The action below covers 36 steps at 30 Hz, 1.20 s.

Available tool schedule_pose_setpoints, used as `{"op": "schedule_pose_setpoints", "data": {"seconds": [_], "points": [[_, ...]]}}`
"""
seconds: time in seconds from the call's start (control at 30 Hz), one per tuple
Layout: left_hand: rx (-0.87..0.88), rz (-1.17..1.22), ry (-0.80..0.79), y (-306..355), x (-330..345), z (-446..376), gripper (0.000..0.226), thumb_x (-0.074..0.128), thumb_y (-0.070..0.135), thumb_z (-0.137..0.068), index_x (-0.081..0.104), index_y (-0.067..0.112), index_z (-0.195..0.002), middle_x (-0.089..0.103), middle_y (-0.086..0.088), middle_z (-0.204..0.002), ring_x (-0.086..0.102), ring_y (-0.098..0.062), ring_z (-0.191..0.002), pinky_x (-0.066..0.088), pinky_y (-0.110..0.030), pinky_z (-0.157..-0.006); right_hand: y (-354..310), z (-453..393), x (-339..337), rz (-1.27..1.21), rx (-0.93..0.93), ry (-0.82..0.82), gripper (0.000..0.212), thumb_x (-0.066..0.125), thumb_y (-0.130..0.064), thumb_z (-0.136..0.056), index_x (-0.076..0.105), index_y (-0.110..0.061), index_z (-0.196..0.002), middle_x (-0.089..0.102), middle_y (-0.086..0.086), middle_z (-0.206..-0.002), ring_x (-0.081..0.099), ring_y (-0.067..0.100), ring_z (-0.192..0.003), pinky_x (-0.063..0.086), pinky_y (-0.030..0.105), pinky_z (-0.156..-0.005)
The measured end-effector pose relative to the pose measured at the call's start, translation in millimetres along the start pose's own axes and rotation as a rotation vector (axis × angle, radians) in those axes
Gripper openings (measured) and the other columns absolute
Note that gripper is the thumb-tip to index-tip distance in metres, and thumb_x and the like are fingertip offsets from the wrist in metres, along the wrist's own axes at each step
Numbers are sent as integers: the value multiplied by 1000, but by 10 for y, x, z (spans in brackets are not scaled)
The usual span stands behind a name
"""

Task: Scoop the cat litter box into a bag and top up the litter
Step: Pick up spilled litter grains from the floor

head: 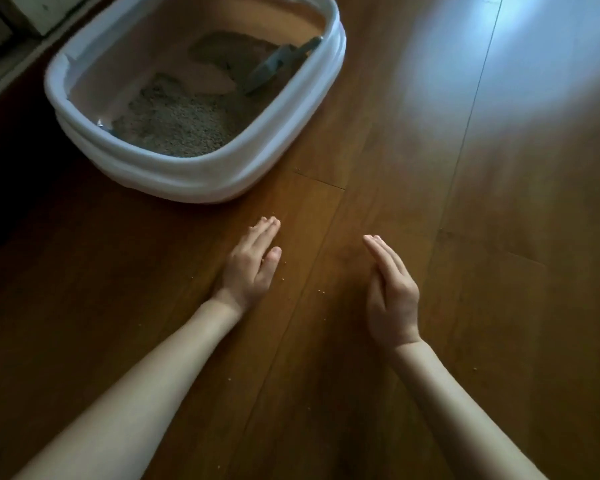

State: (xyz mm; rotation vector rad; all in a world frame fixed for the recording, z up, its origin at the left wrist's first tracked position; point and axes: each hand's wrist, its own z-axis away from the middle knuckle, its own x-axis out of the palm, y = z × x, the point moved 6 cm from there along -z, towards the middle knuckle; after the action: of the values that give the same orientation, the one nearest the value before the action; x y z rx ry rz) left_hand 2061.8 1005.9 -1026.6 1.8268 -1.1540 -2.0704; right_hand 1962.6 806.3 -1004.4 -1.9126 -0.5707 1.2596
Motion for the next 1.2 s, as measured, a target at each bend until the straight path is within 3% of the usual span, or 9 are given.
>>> {"op": "schedule_pose_setpoints", "data": {"seconds": [0.2, 0.3, 0.4, 0.47, 0.6, 0.77, 1.03, 1.2], "points": [[199, 83, -31, 292, 155, 62, 48, 34, 31, -94, 55, 7, -130, 54, -10, -134, 45, -19, -130, 38, -38, -107, 240, 505, -654, 85, 113, 318, 44, 35, -5, -89, 57, 4, -125, 57, 15, -130, 51, 24, -126, 39, 33, -109], [176, -79, -15, 210, 24, -107, 55, 28, 40, -93, 44, 18, -140, 41, -3, -146, 29, -17, -139, 22, -38, -114, 382, 765, -894, 224, 180, 355, 45, 35, -13, -92, 52, 1, -132, 50, 11, -137, 44, 23, -132, 35, 35, -111], [166, -346, -140, 107, 48, -273, 60, 18, 53, -91, 19, 36, -148, 13, 11, -156, 2, -13, -145, 0, -38, -115, 620, 912, -1042, 381, 306, 322, 51, 31, -27, -95, 43, -8, -141, 40, 6, -147, 31, 21, -140, 30, 46, -114], [171, -336, -147, 152, 86, -290, 60, 17, 55, -91, 19, 37, -148, 13, 11, -156, 2, -13, -145, 0, -40, -116, 759, 1005, -1123, 424, 369, 322, 53, 29, -31, -95, 39, -11, -144, 37, 5, -149, 27, 21, -142, 28, 49, -113], [179, -150, -68, 286, 111, -225, 59, 23, 51, -91, 33, 28, -145, 30, 6, -151, 17, -13, -143, 12, -43, -115, 855, 1019, -1045, 495, 419, 215, 58, 24, -36, -95, 33, -10, -146, 36, 8, -151, 23, 21, -143, 20, 43, -118], [166, -128, -31, 220, -1, -77, 60, 27, 44, -91, 41, 16, -142, 42, -5, -145, 30, -19, -138, 22, -38, -111, 512, 832, -498, 549, 286, 60, 55, 26, -34, -99, 35, -5, -144, 35, 10, -150, 24, 21, -143, 19, 36, -118], [25, -104, 86, 11, -376, 376, 56, 32, 35, -91, 47, 7, -136, 49, -11, -138, 37, -16, -128, 31, -36, -103, -181, 469, 603, 512, 102, -135, 53, 29, -33, -98, 39, -5, -142, 37, 12, -149, 27, 26, -142, 18, 39, -116], [-114, -82, 230, -179, -609, 747, 52, 32, 31, -93, 48, 6, -135, 50, -9, -138, 39, -12, -127, 31, -31, -106, -470, 271, 1081, 486, 20, -249, 55, 25, -33, -101, 27, -5, -148, 25, 12, -155, 13, 25, -146, 4, 35, -118]]}}
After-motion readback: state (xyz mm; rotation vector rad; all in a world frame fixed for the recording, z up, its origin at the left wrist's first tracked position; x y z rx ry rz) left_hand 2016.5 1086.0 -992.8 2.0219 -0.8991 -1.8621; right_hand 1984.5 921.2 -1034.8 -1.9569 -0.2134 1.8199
